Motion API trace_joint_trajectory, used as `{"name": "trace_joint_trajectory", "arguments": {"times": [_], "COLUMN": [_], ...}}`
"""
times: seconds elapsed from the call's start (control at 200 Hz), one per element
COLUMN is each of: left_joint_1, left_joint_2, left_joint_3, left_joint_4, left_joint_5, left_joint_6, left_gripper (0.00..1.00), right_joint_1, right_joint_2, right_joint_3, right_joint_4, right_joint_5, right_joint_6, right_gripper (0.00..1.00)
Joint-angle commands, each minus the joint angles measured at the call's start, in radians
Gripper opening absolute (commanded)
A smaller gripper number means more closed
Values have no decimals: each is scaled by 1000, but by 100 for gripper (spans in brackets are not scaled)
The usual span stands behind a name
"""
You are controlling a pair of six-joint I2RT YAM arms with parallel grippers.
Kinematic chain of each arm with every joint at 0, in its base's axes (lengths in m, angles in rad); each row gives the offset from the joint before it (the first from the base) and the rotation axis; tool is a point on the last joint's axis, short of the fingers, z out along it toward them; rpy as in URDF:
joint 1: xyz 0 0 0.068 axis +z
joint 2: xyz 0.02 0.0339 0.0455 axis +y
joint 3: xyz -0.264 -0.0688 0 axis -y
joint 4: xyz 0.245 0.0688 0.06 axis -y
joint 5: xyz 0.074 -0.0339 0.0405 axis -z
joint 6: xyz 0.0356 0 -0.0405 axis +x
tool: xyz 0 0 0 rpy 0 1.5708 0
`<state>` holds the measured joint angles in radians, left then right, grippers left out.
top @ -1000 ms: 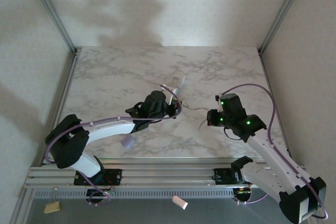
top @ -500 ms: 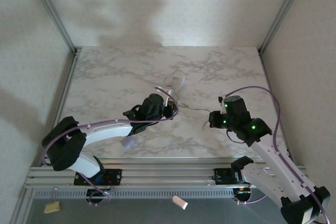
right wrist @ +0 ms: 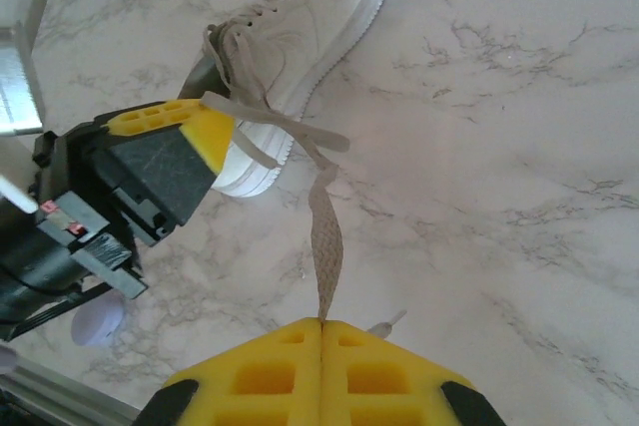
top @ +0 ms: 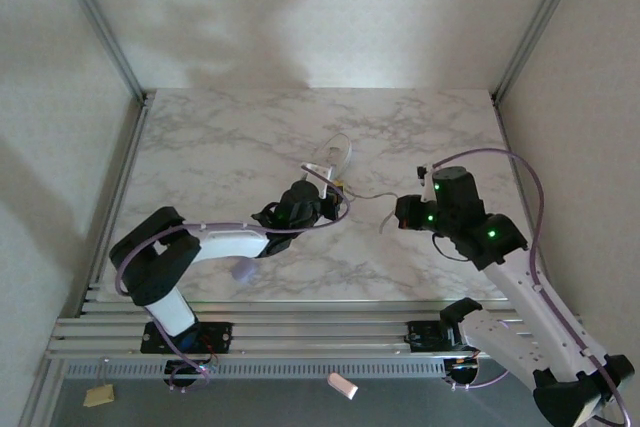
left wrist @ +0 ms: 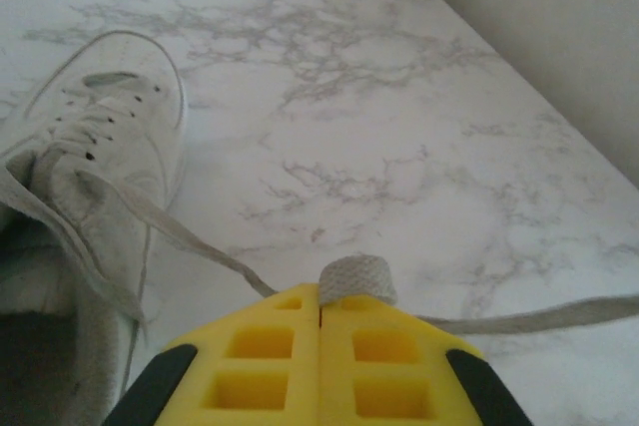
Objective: Tie the shoes
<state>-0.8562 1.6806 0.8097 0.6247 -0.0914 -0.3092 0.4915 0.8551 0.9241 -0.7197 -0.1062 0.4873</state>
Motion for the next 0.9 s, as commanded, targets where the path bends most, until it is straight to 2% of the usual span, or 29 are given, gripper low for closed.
{"name": "trace_joint_trajectory", "arguments": {"times": [0.0,0.255,0.701,0.896], "left_joint_1": [-8,-8,0,4], "left_joint_2": [31,141,318,344], "left_joint_3": [37,130,285,332], "left_joint_4": [105,94,44,3], "left_joint_5": [-86,-178,-311,-363], "left_joint_6": [57,128,153,148], "left_gripper": [0,0,0,0], "right_joint_1": [3,-37,-192,-247], "right_joint_2": [25,120,338,446], "right_joint_3": [50,117,149,159], "right_joint_4": [-18,-30,74,119], "right_joint_5": [-3,-1,-124,-32], "right_joint_6": [4,-30,-77,-123], "right_gripper": [0,0,0,0]}}
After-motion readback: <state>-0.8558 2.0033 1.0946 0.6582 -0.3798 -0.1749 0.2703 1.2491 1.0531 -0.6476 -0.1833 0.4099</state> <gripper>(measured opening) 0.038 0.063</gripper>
